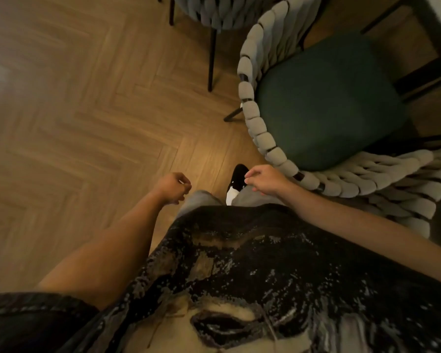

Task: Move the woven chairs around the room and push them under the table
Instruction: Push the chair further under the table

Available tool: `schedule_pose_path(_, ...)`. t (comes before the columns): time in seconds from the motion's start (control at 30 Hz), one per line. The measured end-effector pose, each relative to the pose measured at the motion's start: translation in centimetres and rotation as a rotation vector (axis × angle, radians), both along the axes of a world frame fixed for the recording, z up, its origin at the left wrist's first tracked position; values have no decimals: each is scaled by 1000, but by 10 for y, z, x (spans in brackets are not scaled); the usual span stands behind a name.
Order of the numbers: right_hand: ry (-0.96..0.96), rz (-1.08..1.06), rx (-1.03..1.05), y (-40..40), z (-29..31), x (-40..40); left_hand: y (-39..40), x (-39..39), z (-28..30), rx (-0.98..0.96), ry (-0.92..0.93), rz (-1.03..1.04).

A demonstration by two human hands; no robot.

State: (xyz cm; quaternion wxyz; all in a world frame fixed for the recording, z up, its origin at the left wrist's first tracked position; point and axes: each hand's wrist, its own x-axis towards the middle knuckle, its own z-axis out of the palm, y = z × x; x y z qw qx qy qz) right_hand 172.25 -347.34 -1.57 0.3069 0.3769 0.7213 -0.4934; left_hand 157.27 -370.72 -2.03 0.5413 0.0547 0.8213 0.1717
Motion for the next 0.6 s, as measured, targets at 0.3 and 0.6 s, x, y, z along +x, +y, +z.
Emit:
schedule_pose_path(0.3,-34,-113,-29,37,13,-49,69,-76,0,24,32,-79)
schedule_pose_path(0.6,-123,-625,-130,39,5,-67,149,-149,1,72,-83,-199)
